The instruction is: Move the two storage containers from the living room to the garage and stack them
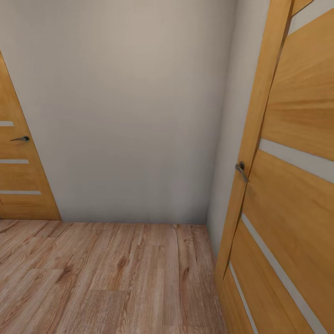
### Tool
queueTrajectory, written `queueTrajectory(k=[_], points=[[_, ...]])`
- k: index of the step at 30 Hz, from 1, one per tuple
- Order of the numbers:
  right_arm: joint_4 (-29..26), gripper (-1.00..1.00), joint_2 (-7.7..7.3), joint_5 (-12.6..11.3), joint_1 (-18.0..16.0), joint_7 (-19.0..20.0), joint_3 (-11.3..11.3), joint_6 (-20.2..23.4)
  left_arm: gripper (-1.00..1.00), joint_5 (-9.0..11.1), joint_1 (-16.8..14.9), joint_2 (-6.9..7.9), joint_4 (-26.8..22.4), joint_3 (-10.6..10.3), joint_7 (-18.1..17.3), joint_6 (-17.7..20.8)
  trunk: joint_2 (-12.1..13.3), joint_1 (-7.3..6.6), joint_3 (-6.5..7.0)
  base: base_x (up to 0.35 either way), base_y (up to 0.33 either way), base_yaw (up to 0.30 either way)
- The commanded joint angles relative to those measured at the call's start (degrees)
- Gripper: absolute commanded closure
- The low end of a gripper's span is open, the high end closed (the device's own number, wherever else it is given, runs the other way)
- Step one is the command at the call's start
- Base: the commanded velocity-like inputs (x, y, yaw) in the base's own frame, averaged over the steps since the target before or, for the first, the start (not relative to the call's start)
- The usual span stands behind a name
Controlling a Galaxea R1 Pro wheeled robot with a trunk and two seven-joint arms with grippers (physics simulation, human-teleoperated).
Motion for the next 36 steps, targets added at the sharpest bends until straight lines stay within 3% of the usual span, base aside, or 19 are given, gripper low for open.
queueTrajectory(k=[1, 15, 36], points=[[0.17, -1.00, 0.02, -0.59, -0.06, 0.17, 0.48, -0.33, -1.00, 0.50, -0.01, -0.01, -0.01, -0.01, -0.03, -0.10, -0.03, 0.00, -0.05, 0.000, 0.000, 0.000], [0.17, -1.00, 0.02, -0.59, -0.06, 0.17, 0.48, -0.33, -1.00, 0.48, -0.01, 0.04, -0.01, -0.03, -0.09, -0.08, -0.03, 0.00, -0.05, 0.199, 0.000, 0.000], [0.17, -1.00, 0.02, -0.27, -0.06, 0.17, 0.56, -0.29, -1.00, 0.51, -0.01, 0.07, -0.01, 0.07, -0.09, -0.12, -0.03, 0.00, -0.05, 0.072, 0.000, 0.031]])
